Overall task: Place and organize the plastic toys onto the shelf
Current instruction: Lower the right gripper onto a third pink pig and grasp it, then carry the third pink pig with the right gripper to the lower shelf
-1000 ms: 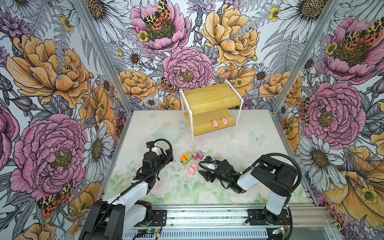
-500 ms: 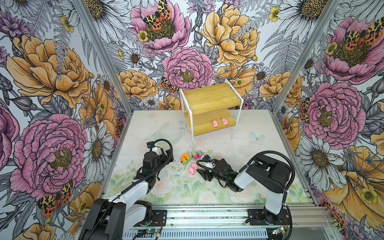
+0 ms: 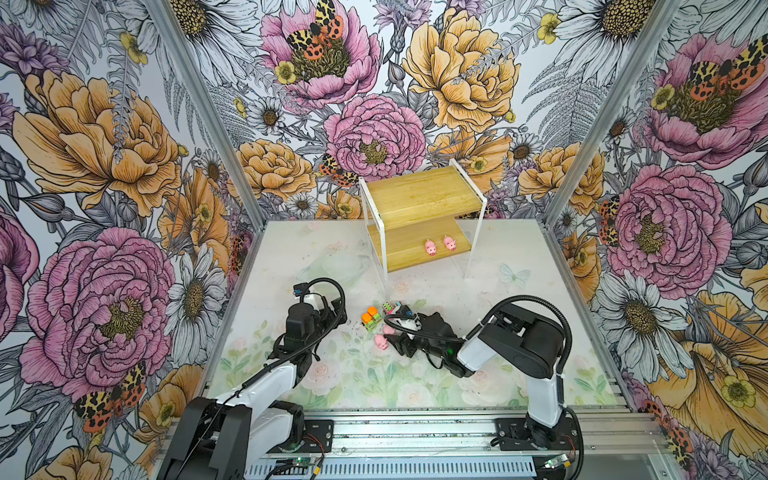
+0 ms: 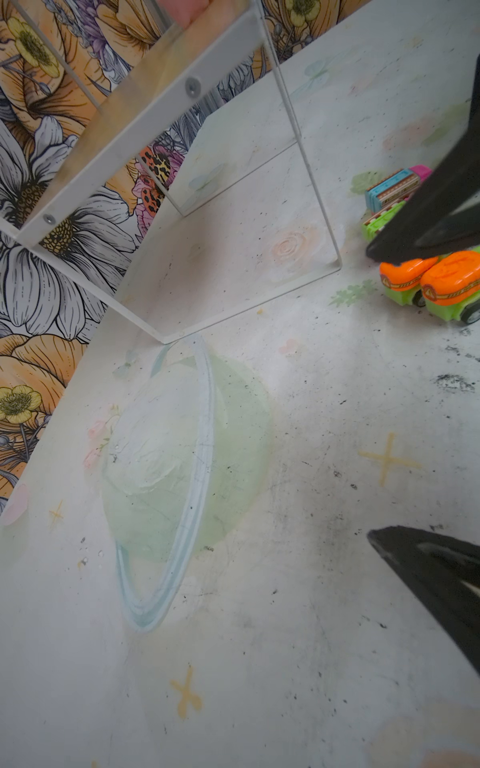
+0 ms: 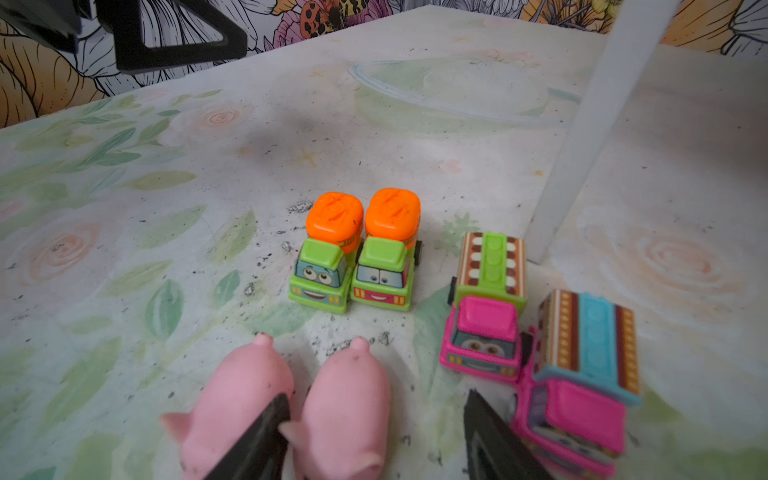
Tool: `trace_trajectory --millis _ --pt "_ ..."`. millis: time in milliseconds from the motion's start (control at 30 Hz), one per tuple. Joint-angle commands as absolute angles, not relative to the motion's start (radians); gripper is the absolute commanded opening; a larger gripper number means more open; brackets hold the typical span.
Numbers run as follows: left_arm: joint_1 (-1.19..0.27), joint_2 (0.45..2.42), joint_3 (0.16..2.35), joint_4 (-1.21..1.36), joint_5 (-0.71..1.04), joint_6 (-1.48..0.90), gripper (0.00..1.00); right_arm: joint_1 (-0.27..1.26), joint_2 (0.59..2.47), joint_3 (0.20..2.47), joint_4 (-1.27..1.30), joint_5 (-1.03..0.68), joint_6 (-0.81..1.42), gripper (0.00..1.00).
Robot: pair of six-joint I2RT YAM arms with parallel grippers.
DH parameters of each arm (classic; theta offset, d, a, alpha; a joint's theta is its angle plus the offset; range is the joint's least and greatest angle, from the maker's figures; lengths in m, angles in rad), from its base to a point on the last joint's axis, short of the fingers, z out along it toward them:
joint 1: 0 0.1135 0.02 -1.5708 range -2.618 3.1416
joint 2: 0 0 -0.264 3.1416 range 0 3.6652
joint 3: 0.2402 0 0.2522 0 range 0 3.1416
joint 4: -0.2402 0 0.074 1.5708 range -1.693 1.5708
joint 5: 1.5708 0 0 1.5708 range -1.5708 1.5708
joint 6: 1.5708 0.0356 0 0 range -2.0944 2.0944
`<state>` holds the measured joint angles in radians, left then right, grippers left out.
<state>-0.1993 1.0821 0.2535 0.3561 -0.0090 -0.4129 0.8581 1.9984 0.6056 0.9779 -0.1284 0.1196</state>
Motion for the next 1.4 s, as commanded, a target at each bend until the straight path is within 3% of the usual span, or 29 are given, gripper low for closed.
trace_trajectory --millis 0,200,500,1000,1367 --pt "-0.188 1.068 0.246 0.385 0.008 -0.412 0.99 0.86 2.024 0.632 0.997 -0.152 0.141 0.63" --pt "-0.188 1.07 0.246 0.385 0.007 -0.412 0.99 0.86 2.03 0.633 0.996 -0.162 0.147 0.48" --pt "-0.186 1.065 0.244 0.384 0.006 -0.414 0.99 0.859 2.01 0.624 0.996 -0.173 0.159 0.34" --pt "-0.186 1.069 0.246 0.386 0.011 -0.414 0.99 0.8 1.688 0.462 1.08 -0.05 0.236 0.32" --pt "-0.185 1.076 0.247 0.389 0.017 -0.413 0.99 0.644 1.572 0.688 0.831 0.026 0.197 0.33"
